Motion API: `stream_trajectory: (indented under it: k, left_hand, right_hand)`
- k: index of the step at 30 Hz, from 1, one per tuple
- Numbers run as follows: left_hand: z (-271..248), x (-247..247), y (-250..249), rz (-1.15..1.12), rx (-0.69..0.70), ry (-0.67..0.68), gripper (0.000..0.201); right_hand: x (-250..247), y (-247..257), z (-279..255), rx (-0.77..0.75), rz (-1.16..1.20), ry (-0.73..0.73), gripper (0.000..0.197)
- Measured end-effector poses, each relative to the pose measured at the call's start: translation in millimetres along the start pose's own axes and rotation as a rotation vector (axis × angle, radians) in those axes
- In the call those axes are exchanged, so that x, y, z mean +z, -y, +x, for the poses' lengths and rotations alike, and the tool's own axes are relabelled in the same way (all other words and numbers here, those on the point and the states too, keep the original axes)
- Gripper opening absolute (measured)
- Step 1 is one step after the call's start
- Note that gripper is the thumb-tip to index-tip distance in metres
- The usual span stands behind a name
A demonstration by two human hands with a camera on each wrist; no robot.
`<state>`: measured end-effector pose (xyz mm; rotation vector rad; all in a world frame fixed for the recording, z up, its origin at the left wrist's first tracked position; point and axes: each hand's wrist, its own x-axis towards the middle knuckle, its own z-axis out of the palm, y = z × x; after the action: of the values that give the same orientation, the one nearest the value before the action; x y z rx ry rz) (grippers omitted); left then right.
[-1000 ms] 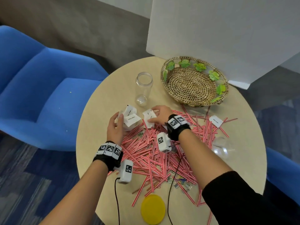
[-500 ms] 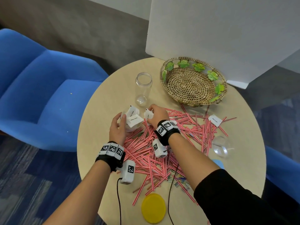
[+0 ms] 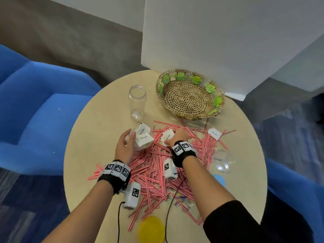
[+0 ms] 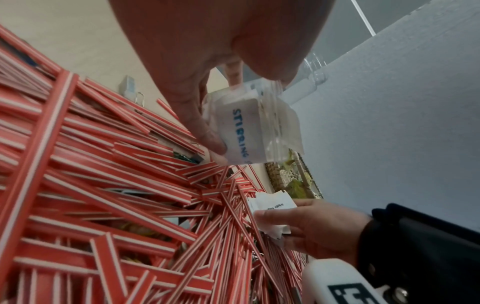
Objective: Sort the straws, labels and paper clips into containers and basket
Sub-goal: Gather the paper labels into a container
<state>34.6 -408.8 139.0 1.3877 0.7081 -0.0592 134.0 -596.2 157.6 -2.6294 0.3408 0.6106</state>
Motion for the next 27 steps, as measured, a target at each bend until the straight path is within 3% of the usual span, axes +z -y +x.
stream_trajectory:
  k: [4, 9, 14, 18, 23, 27]
  left_hand:
    - [0, -1, 1, 0.066, -0.004, -0.002, 0.047]
    - [-13, 3, -14, 0.1, 0.026, 0.011, 0.056]
    - [-25, 17, -16, 0.126, 0.024, 0.012, 0.067]
    - [-42, 40, -17, 0.122, 0.024, 0.074, 0.043]
    - [-69, 64, -10, 0.191, 0.033, 0.227, 0.035]
    - [-86, 74, -1, 0.216, 0.064, 0.291, 0.05]
  right_hand:
    - [4, -2, -9, -0.01, -0.056, 0.002, 0.057]
    - [-4, -11, -19, -0.082, 0.112, 0.082, 0.015]
    - [-31, -35, -36, -0.086, 0.404, 0.149, 0.027]
    - [-62, -52, -62, -0.275, 0.487, 0.275, 0.025]
    - [-82, -66, -78, -0.348, 0.359, 0.164, 0.025]
    - [-86, -79, -91, -0.331, 0.046, 0.235, 0.024]
